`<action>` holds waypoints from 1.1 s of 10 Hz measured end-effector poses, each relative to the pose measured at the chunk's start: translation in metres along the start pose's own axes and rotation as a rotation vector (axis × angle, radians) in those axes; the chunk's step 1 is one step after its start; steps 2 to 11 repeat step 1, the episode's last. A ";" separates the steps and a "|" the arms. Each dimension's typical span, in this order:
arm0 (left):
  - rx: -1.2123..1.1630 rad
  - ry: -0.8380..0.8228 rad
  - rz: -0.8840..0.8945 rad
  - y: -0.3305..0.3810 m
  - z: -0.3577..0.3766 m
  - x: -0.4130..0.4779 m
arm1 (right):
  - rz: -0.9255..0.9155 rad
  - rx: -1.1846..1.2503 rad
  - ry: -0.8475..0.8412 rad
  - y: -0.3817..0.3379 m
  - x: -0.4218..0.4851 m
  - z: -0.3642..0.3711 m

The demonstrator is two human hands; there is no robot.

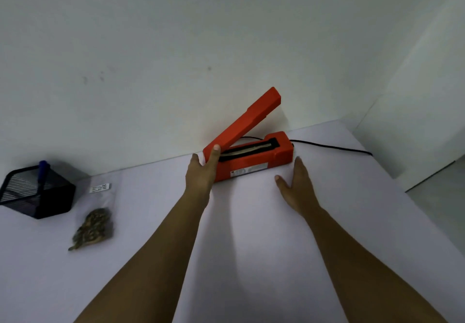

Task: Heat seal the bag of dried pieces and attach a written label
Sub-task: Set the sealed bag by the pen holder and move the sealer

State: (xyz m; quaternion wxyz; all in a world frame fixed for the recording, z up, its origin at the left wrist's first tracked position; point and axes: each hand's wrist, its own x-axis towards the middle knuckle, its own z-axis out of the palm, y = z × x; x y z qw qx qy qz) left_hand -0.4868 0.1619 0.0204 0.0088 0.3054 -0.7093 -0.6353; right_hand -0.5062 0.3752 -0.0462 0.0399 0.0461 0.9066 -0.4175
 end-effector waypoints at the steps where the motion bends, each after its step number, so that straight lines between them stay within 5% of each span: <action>1: 0.049 -0.013 -0.022 -0.004 -0.011 -0.015 | 0.030 0.049 0.014 -0.006 -0.019 0.004; 11: 0.049 -0.013 -0.022 -0.004 -0.011 -0.015 | 0.030 0.049 0.014 -0.006 -0.019 0.004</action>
